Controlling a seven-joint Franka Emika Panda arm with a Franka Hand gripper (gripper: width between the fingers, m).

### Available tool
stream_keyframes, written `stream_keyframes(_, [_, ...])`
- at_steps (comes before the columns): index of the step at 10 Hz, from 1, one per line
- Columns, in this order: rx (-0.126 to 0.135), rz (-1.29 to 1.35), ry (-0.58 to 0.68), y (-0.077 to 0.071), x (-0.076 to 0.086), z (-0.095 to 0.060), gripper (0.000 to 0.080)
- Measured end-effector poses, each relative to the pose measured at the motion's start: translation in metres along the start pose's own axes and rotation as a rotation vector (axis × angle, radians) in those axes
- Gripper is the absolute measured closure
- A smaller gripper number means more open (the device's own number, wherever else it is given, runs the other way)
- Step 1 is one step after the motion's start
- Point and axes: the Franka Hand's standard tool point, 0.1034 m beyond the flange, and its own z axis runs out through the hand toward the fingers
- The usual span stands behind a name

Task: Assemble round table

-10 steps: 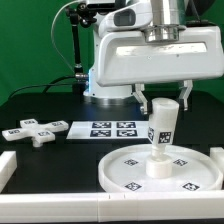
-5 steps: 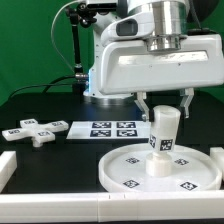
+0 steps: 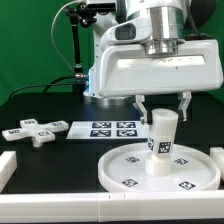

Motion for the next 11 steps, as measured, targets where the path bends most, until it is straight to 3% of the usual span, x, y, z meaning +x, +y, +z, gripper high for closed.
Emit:
stream_keyframes(3, [-0.014,-0.004,0.068,-0.001,0.000,0.000,0.0389])
stream_keyframes(4, [-0.014,-0.004,0.068,-0.001,0.000,0.000,0.0319])
stream_keyframes(5, [-0.014,-0.004,0.068,-0.001,-0.001,0.000,0.0200])
stream_keyframes(8, [-0.008,-0.001,0.034,0.002,0.009,-0.009,0.0151])
stream_keyframes(11, [-0.001,-0.001,0.013,0.003,0.018,-0.020,0.0151])
